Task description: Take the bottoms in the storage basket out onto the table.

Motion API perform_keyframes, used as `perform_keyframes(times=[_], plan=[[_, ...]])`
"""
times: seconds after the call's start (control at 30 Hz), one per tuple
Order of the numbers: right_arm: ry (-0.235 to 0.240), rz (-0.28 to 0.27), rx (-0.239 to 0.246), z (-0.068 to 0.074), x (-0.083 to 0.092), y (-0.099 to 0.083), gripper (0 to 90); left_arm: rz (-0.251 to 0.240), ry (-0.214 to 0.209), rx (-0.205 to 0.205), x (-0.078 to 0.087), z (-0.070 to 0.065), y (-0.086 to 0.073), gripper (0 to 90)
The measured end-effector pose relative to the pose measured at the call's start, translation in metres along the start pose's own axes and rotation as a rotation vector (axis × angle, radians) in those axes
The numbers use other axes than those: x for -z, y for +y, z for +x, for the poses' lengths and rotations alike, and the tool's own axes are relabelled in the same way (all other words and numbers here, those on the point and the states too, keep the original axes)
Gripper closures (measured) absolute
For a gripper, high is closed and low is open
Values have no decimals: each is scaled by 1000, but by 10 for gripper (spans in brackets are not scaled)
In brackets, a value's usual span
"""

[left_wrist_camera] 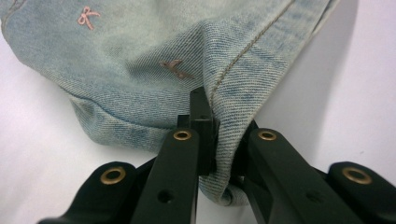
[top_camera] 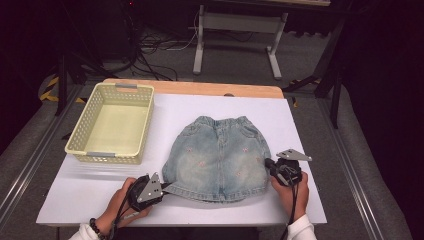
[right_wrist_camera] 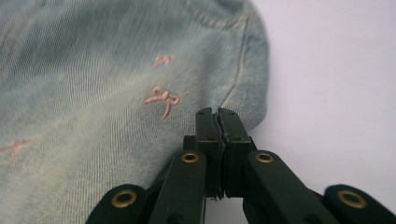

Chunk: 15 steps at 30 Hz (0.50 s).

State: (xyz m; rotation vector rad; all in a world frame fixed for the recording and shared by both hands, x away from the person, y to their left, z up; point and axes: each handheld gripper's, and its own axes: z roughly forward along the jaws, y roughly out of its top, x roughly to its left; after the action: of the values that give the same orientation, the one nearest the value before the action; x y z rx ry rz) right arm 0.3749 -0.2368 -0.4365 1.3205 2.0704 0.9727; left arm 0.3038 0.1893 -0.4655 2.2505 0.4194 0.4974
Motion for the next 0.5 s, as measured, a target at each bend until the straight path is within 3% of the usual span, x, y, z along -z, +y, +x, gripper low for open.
perform_keyframes(times=[0.2,0.5], plan=[[-26,-107,-34,-3,23,5,886,-27,6,-5,6,-3,5,836],[-46,-174,22,13,43,15,886,-86,18,12,26,-2,9,808]])
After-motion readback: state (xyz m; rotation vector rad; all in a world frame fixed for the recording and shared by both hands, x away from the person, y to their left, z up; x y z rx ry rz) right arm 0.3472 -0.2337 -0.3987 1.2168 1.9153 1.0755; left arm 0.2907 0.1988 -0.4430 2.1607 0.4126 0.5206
